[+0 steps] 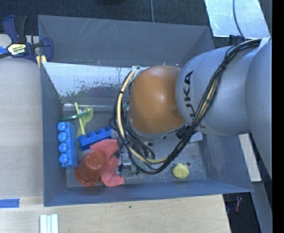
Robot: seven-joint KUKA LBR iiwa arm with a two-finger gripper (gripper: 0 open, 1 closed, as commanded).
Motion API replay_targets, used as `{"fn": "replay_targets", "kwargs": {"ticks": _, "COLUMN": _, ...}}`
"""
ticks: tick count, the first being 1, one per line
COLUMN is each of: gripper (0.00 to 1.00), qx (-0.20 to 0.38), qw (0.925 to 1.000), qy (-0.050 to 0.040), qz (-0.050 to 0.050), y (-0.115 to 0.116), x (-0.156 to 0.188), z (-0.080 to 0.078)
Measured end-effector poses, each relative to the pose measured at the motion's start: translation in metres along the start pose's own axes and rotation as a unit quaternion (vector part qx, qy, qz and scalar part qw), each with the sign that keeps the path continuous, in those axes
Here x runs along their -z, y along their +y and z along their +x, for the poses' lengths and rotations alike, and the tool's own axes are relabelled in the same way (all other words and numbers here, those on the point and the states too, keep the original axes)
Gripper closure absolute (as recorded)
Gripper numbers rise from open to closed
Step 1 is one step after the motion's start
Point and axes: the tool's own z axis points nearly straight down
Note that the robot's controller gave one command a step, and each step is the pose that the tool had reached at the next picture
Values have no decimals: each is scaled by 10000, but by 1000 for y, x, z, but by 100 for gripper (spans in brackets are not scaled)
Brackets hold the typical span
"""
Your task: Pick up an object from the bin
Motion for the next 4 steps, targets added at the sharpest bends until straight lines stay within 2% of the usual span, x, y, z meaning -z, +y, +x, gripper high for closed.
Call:
{"fn": "replay_targets", "kwargs": {"ticks": 1, "gripper": 0, "qx": -15, "qw": 10000, "qy": -37, "qz": -6, "y": -1, "x": 4, "z": -2}}
{"fn": "replay_targets", "kwargs": {"ticks": 2, "gripper": 0, "qx": 689, "qw": 9976, "qy": -65, "qz": -13, "y": -51, "x": -41, "z": -31}}
{"fn": "replay_targets", "kwargs": {"ticks": 3, "gripper": 0, "qx": 1254, "qw": 9921, "qy": -79, "qz": -2, "y": -38, "x": -49, "z": -80}}
{"fn": "replay_targets", "kwargs": {"ticks": 4, "gripper": 0, "qx": 1896, "qw": 9818, "qy": -56, "qz": -1, "y": -20, "x": -37, "z": -78}}
